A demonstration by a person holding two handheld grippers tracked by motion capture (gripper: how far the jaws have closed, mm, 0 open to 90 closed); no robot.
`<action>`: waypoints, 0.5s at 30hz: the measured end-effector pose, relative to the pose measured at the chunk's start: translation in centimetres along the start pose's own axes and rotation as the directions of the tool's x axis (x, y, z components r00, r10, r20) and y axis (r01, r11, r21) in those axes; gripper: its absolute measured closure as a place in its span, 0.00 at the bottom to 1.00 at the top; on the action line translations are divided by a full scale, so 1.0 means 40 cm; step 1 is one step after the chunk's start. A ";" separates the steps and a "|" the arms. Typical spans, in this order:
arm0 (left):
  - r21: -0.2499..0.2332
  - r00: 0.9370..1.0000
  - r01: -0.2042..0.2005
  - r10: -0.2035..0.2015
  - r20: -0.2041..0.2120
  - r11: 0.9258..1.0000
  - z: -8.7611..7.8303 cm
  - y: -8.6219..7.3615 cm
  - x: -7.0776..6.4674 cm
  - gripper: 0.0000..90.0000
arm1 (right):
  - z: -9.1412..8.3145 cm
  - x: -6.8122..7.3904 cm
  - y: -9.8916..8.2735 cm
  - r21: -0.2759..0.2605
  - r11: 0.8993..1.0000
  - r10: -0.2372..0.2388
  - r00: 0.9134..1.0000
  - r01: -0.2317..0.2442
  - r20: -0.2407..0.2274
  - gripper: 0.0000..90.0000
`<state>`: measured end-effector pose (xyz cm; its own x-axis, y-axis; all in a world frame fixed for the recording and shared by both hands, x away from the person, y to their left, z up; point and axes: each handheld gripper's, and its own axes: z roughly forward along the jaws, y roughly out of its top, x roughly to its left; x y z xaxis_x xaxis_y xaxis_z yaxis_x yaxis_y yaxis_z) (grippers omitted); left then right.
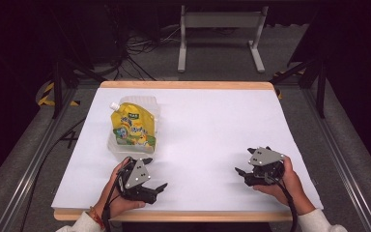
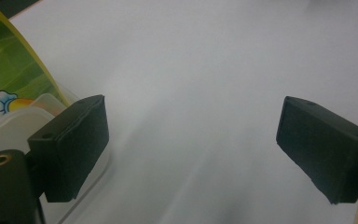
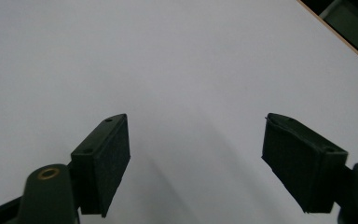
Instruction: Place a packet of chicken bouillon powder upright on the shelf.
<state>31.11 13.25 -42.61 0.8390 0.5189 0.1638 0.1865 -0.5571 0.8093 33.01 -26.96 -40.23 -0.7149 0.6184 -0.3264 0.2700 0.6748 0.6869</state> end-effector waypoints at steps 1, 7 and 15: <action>0.005 1.000 -0.004 0.004 0.004 1.000 0.003 -0.001 -0.001 0.11 | -0.003 0.000 -0.007 -0.001 1.000 0.003 1.000 -0.003 0.007 0.26; 0.018 1.000 -0.013 0.012 0.010 1.000 0.011 -0.002 -0.003 0.11 | -0.023 -0.008 -0.050 -0.012 0.999 0.039 0.999 -0.038 0.016 0.24; 0.031 1.000 -0.019 0.018 0.020 0.999 0.022 -0.007 0.000 0.11 | -0.054 -0.022 -0.114 -0.035 0.995 0.097 0.994 -0.095 0.043 0.21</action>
<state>31.52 12.83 -43.32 0.8524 0.4956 0.1670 0.1865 -0.5863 0.7883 31.02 -31.46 -41.69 -0.6570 0.6975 -0.2861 0.3142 0.5983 0.7371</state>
